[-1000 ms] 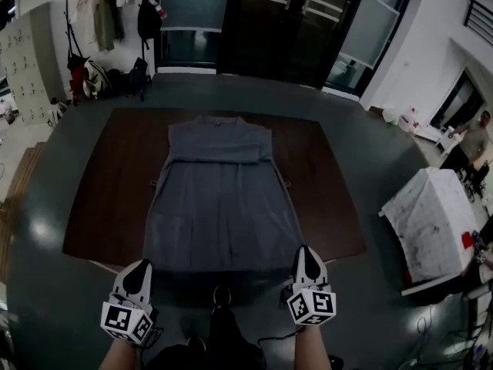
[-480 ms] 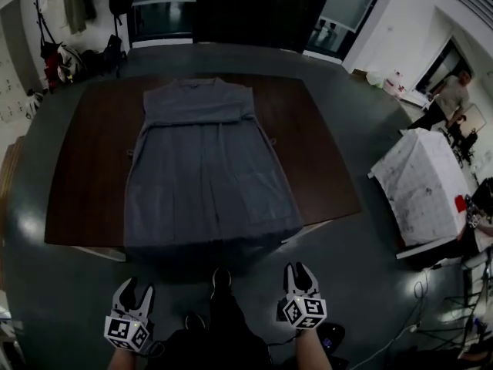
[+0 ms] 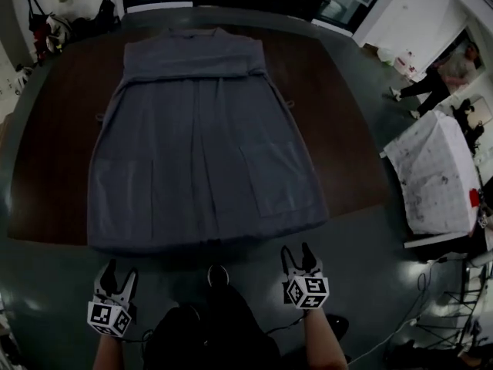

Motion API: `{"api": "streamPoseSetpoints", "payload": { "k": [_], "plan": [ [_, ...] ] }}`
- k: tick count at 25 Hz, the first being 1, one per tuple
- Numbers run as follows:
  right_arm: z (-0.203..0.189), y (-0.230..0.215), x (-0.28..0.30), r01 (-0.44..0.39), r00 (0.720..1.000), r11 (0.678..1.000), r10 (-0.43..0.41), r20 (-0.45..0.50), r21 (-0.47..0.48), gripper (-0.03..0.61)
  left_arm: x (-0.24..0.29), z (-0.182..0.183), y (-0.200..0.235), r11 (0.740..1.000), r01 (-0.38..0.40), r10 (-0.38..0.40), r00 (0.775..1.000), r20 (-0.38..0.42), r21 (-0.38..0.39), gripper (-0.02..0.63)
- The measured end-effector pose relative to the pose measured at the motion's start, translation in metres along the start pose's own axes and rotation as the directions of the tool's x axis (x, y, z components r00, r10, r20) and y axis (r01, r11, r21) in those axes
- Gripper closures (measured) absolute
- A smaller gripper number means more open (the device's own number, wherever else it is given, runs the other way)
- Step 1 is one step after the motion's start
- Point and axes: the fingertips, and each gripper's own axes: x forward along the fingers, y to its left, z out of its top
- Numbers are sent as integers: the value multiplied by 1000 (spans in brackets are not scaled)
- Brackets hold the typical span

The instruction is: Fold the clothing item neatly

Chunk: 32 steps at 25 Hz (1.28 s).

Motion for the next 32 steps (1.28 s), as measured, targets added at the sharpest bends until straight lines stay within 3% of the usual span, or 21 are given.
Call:
{"api": "streamPoseSetpoints", "payload": {
  "k": [5, 9, 12, 15, 16, 17, 18, 19, 20, 27, 32],
  "plan": [
    [-45, -4, 52, -51, 999, 997, 50, 21, 50, 260, 36, -40, 27, 999, -34, 35, 997, 65, -20, 280],
    [-63, -3, 90, -126, 992, 992, 126, 19, 5, 192, 68, -60, 36, 999, -18, 21, 996, 91, -39, 217],
    [-51, -6, 106, -137, 988, 990, 140, 68, -38, 190, 95, -62, 35, 1000, 1, 0, 995, 103, -5, 208],
    [-37, 1, 107, -122, 987, 990, 128, 98, -65, 196, 115, -67, 18, 995, 92, -94, 995, 46, 27, 209],
    [-38, 1, 105, -89, 992, 992, 96, 80, -85, 278, 116, -71, 11, 992, 122, -122, 992, 15, 33, 219],
    [-39, 0, 102, -49, 997, 993, 55, 59, -108, 463, 115, -74, 8, 991, 133, -133, 991, -4, 28, 346],
    [-41, 1, 98, -21, 999, 993, 26, 43, -120, 591, 110, -73, 6, 992, 128, -128, 992, -8, 13, 499],
    [-41, 4, 94, -14, 999, 993, 18, 31, -115, 591, 105, -70, 5, 993, 120, -120, 993, -3, -4, 582],
    [-41, 8, 90, -20, 1000, 995, 22, 22, -99, 591, 101, -67, 4, 993, 117, -117, 993, 2, -17, 597],
    [-22, 29, 42, -34, 999, 999, 34, -4, -38, 591, 48, -36, -20, 992, 124, -124, 992, -9, -36, 598],
    [23, 47, 1, -41, 999, 997, 40, -24, -60, 591, 4, 23, -36, 988, 128, -128, 992, 9, -82, 598]
  ]
}}
